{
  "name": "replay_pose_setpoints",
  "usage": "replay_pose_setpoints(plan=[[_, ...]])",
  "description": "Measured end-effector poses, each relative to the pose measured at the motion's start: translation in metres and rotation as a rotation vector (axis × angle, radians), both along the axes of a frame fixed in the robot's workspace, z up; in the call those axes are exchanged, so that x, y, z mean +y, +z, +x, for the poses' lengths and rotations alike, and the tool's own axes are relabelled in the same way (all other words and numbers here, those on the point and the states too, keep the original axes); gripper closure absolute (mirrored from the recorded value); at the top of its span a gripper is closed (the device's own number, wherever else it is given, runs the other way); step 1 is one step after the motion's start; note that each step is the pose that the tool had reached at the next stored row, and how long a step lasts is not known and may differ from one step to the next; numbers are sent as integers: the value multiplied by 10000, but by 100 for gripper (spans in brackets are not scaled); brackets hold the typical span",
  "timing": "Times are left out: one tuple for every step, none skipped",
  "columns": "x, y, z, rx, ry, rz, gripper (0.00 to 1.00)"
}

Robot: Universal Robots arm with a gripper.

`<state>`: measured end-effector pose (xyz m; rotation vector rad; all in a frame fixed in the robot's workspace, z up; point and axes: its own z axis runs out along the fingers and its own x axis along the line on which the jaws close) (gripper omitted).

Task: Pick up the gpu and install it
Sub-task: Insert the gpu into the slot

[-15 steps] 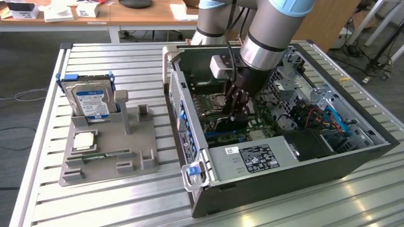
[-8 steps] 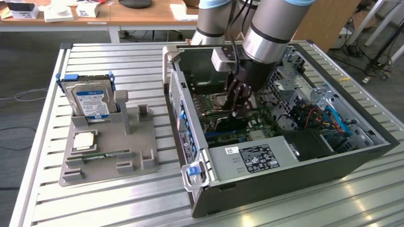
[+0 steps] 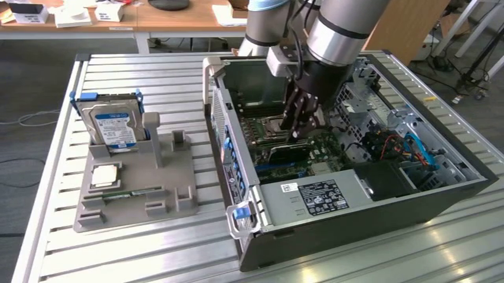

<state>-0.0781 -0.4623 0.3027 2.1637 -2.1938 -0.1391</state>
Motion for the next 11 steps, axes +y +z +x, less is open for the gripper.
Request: replay_pose_setpoints(plan=[[0,28,0,0,0,0,60],[0,57,0,0,0,1,60],[0,86,1,0,1,0,60],[0,115,1,0,1,0,60],[0,145,1,0,0,0,60],[0,173,1,0,0,1,60],[0,202,1,0,0,1,60],[0,229,1,1,0,1,60],[0,254,1,1,-1,-1,60],[0,272,1,1,0,1,60],[0,280,1,1,0,0,60]])
